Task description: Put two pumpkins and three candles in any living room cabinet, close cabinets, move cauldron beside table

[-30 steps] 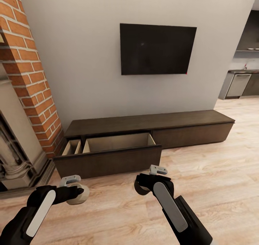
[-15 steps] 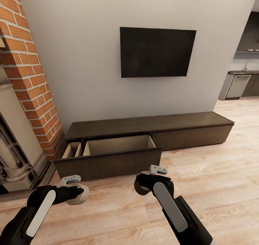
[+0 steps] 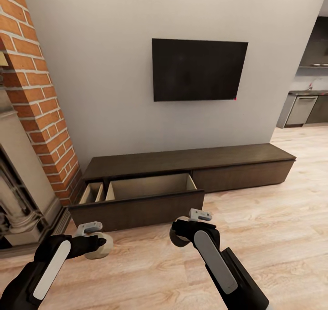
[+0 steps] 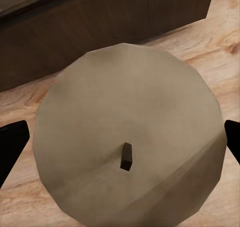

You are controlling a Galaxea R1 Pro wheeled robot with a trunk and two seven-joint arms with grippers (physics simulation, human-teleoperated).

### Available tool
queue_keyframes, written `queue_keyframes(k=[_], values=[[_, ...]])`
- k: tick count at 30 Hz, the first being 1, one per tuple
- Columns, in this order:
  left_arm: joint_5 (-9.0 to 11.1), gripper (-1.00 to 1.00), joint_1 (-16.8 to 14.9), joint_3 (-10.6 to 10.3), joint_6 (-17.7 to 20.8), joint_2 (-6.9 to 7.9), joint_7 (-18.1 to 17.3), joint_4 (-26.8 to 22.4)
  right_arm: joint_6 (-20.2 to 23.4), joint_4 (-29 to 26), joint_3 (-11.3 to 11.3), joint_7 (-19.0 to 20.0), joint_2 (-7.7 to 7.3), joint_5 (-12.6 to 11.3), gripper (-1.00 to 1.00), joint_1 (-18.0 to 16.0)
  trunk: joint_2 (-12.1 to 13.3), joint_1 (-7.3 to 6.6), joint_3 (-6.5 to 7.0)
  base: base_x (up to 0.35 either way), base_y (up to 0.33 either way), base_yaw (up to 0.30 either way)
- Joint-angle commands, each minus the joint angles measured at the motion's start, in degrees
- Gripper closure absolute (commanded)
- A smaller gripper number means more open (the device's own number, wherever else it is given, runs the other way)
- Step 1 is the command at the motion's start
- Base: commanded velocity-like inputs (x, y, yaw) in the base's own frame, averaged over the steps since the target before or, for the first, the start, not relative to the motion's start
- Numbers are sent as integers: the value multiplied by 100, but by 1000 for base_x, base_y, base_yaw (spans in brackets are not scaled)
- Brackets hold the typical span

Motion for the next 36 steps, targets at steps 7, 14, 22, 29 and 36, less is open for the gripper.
queue_keyframes(k=[7, 14, 22, 29, 36], values=[[59, 100, -3, -6, 15, 5, 61, -5, 11, -33, 4, -78, 0, -47, 100, -4, 279, -155, 120, 0, 0, 0], [59, 100, -3, -10, 15, 5, 61, -5, 17, -19, 1, -71, 0, -47, 100, -5, 560, -309, 246, 0, 0, 0], [59, 100, -3, -5, 15, 5, 61, -5, 14, -17, 2, -71, 0, -46, 100, -3, 881, -484, 389, 0, 0, 0], [59, 100, -3, -4, 15, 5, 61, -7, 9, -14, 7, -74, 0, -39, 100, -5, 1162, -638, 521, 0, 0, 52], [57, 100, -3, -10, 15, 5, 61, -5, 12, -14, 2, -77, 0, -38, 100, -3, 1442, -792, 662, 0, 0, 255]])
